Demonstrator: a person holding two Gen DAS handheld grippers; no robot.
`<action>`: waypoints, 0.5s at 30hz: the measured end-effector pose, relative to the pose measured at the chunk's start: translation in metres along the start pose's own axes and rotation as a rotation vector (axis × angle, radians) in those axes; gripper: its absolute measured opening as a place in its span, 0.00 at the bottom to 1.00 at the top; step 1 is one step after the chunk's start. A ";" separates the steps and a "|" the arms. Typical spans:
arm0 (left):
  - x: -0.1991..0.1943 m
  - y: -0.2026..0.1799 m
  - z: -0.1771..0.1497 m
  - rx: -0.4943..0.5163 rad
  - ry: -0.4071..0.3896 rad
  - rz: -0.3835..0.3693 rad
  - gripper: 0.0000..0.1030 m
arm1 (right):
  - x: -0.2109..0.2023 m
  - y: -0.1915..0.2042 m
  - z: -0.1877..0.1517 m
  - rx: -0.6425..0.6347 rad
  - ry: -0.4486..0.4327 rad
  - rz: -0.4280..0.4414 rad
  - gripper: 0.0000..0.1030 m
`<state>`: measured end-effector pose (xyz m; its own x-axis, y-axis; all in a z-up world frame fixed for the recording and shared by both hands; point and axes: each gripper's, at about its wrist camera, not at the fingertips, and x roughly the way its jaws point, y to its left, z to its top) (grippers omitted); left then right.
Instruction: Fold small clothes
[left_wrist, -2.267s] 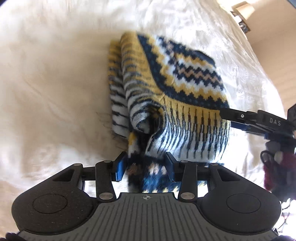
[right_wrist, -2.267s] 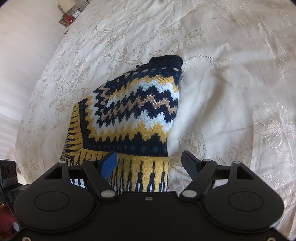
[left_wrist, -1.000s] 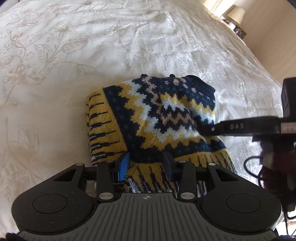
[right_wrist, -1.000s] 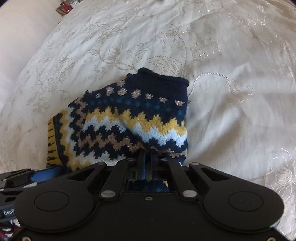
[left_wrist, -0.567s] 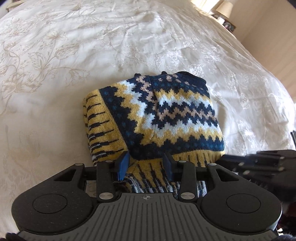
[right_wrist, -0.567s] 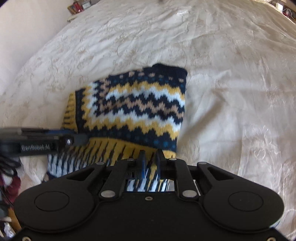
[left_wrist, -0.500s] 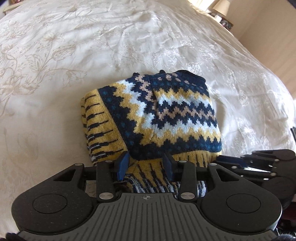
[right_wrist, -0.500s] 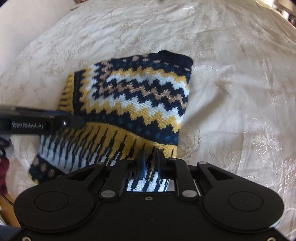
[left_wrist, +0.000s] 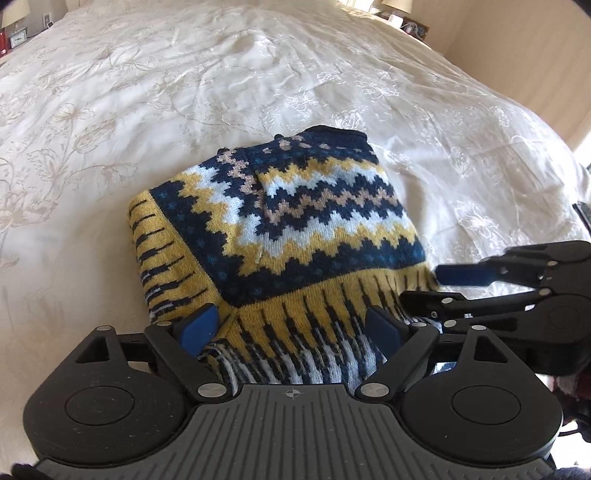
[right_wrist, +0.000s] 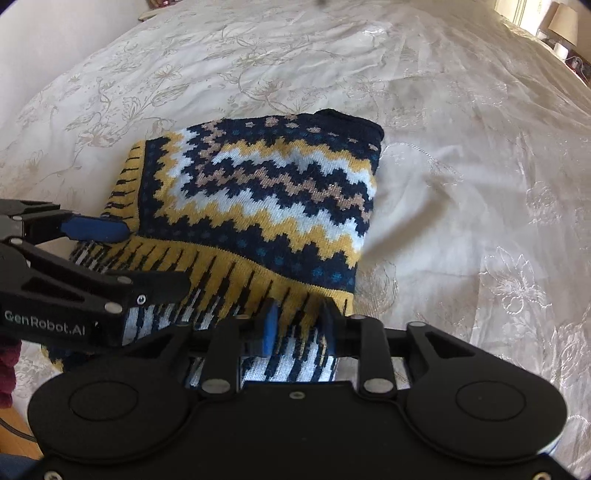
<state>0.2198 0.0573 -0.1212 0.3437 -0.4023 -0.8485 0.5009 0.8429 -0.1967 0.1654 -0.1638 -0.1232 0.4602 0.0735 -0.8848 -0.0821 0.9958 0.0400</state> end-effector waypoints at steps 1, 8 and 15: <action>-0.002 -0.001 -0.002 -0.001 0.001 0.010 0.84 | -0.002 -0.001 -0.001 0.010 -0.001 -0.014 0.59; -0.023 -0.004 -0.021 -0.056 -0.004 0.084 0.86 | -0.014 -0.022 -0.022 0.103 0.002 0.038 0.72; -0.037 0.014 -0.066 -0.295 0.088 0.150 0.91 | -0.032 -0.026 -0.050 0.088 0.030 0.134 0.74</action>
<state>0.1616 0.1072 -0.1248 0.3195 -0.2446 -0.9155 0.1943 0.9625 -0.1894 0.1083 -0.1951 -0.1194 0.4238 0.2054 -0.8822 -0.0624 0.9783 0.1978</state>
